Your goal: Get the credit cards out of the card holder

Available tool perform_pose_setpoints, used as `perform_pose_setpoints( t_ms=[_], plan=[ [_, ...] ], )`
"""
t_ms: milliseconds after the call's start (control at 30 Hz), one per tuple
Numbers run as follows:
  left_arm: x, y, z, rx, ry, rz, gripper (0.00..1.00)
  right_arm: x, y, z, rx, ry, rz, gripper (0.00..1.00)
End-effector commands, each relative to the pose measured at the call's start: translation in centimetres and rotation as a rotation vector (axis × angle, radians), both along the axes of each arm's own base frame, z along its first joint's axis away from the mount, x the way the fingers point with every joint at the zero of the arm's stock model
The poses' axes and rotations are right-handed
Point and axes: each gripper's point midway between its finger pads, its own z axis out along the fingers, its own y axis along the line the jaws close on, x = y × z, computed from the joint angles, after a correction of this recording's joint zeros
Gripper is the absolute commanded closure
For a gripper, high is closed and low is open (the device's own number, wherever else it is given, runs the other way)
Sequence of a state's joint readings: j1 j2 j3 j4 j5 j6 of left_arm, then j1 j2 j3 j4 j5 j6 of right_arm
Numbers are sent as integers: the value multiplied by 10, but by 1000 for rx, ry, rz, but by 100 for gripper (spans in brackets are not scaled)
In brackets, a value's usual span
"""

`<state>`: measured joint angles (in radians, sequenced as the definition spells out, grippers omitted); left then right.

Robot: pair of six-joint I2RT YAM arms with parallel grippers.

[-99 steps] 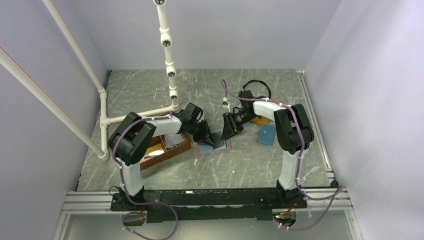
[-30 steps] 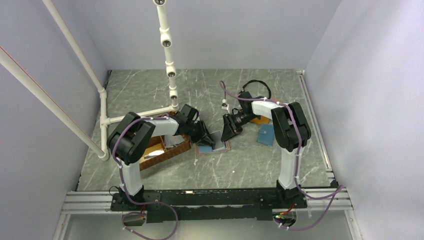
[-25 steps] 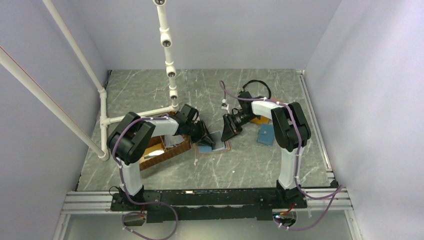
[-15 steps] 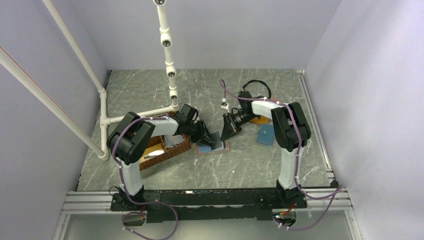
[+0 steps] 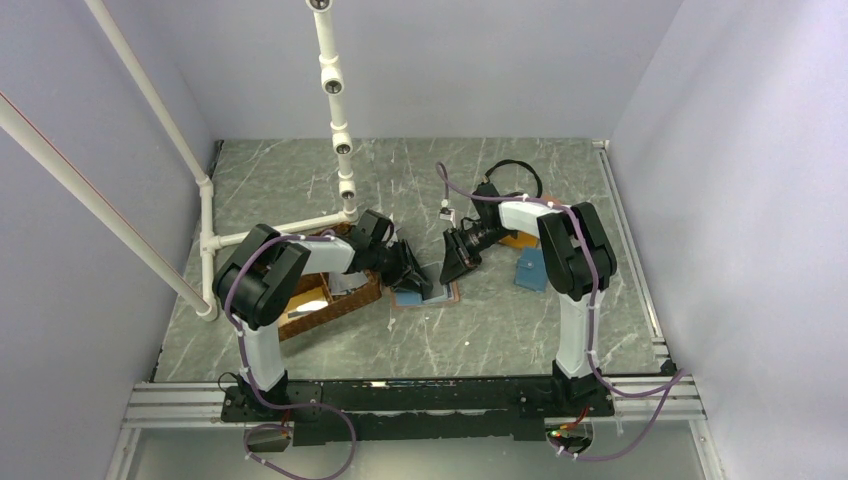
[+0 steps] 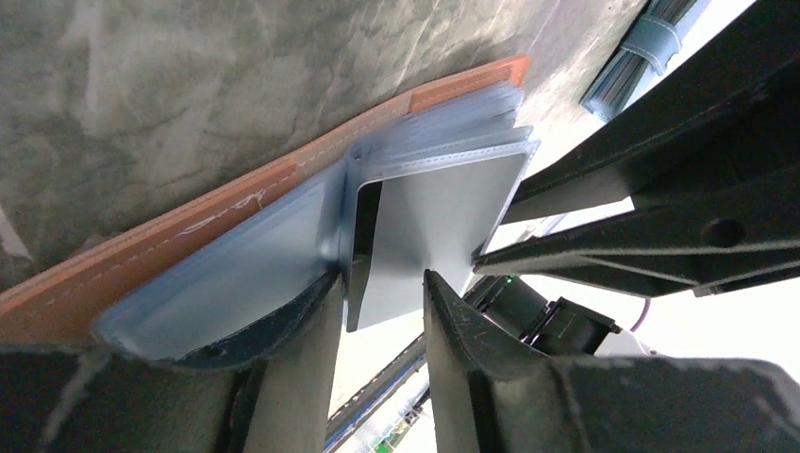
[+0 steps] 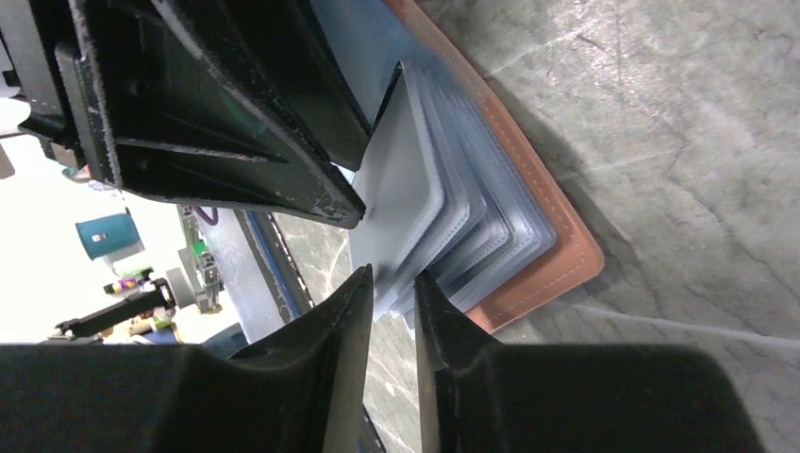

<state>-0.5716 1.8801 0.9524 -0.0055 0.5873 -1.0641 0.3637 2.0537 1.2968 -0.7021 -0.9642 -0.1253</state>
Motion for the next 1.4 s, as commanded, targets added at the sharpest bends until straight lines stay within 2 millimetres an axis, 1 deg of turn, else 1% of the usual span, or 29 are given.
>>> perform_pose_setpoints(
  t_ms=[0,133,200,300,400,633,767,967,1167,1367],
  plan=[
    [8,-9,16,-74,-59,7,57,-1,12,-1,10,4,27,79],
    [9,-6,18,-88,-64,20,57,-1,13,4,28,-3,32,95],
    [10,-3,20,-90,-68,28,55,-1,12,5,31,-13,30,100],
    [12,1,22,-88,-77,37,50,1,8,7,36,-19,17,100],
    [13,4,26,-97,-86,48,48,3,2,7,44,-16,0,100],
    [16,7,29,-130,-91,72,49,3,-3,8,62,-11,-16,100],
    [18,8,31,-127,-93,77,49,6,-9,11,78,-12,-38,100],
    [17,8,23,-123,-62,77,54,5,-12,14,89,-21,-41,100],
    [18,7,21,-106,-59,59,54,5,-14,10,77,-17,-42,100],
    [14,2,7,-93,-21,40,58,4,-12,9,92,17,-46,100]
  ],
)
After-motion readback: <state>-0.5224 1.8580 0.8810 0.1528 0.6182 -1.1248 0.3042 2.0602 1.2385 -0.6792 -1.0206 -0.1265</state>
